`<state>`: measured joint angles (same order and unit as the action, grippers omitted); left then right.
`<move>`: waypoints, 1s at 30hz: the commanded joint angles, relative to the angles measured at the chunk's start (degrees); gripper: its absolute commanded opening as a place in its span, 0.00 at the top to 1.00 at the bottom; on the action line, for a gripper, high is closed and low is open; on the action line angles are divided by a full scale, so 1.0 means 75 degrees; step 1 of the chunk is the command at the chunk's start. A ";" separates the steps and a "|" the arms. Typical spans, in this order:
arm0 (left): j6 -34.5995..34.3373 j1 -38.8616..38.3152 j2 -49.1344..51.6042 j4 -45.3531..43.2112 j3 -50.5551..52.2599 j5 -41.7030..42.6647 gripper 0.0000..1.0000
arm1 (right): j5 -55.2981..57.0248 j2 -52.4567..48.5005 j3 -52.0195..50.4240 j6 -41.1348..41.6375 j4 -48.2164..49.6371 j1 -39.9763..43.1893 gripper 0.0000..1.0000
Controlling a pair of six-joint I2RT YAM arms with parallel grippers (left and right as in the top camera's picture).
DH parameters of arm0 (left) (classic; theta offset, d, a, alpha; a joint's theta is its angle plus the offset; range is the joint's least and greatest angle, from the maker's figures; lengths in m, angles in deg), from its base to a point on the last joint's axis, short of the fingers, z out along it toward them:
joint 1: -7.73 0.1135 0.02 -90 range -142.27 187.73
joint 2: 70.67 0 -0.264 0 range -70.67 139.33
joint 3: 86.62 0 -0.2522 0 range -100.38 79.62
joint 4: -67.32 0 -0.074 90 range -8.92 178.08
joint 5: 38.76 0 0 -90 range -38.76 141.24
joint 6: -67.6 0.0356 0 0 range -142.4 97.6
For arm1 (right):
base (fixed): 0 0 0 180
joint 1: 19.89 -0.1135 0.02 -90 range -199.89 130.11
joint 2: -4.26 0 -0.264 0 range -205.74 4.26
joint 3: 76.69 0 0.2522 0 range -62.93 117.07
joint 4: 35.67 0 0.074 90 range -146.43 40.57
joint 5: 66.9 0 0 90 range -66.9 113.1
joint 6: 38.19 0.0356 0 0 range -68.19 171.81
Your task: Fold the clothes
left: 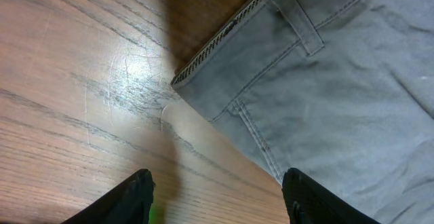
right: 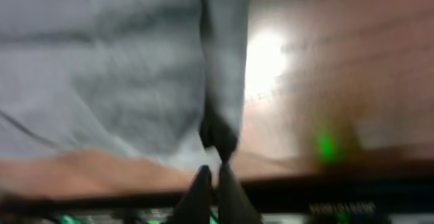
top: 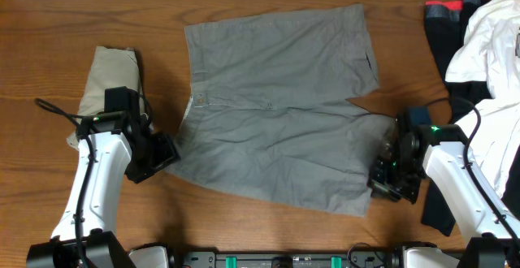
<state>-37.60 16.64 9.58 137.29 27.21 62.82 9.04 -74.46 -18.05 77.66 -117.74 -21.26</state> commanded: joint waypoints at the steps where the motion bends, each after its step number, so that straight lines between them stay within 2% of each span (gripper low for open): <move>1: 0.0050 0.0026 -0.0070 -0.0017 -0.0044 -0.0125 0.37 | -0.0449 0.0009 0.0026 -0.0769 -0.0248 -0.0204 0.82; 3: 0.0047 0.0026 -0.0070 -0.0082 -0.0044 -0.0125 0.36 | -0.0775 0.0006 -0.0117 -0.0822 -0.0166 -0.0460 0.74; 6: 0.0044 0.0026 -0.0070 -0.0137 -0.0044 -0.0122 0.37 | -0.0787 -0.0006 -0.0481 -0.0405 0.0131 -0.0866 0.71; 10: 0.0047 0.0026 -0.0070 -0.0096 -0.0044 -0.0122 0.37 | -0.0801 -0.0020 -0.1204 0.0379 0.0536 -0.1215 0.77; 12: 0.0047 0.0026 -0.0070 -0.0093 -0.0044 -0.0125 0.37 | -0.0927 -0.0020 -0.1478 0.0510 0.0664 -0.1218 0.82; 14: 0.0047 0.0026 -0.0070 -0.0099 -0.0044 -0.0125 0.36 | -0.0950 -0.0020 -0.1612 0.0516 0.0769 -0.1212 0.82; 16: 0.0047 0.0026 -0.0070 -0.0111 -0.0044 -0.0125 0.36 | -0.0831 -0.0020 -0.1617 0.0516 0.0828 -0.1212 0.77; 18: 0.0047 0.0026 -0.0070 -0.0128 -0.0044 -0.0125 0.36 | -0.0624 -0.0020 -0.1617 0.0577 0.0903 -0.1212 0.65; 22: 0.0044 0.0023 -0.0070 -0.0125 -0.0044 -0.0122 0.36 | -0.0315 -0.0020 -0.1617 0.0667 0.1463 -0.1212 0.57; 27: 0.0044 0.0023 -0.0070 -0.0096 -0.0044 -0.0119 0.36 | -0.0169 -0.0023 -0.1617 0.0717 0.1699 -0.1212 0.59; 30: 0.0044 0.0023 -0.0070 -0.0102 -0.0044 -0.0122 0.36 | 0.0085 -0.0029 -0.1617 0.0953 0.1781 -0.1212 0.64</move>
<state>-37.60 16.64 9.58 136.33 27.21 62.79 6.85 -74.48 -30.12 82.40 -104.85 -29.87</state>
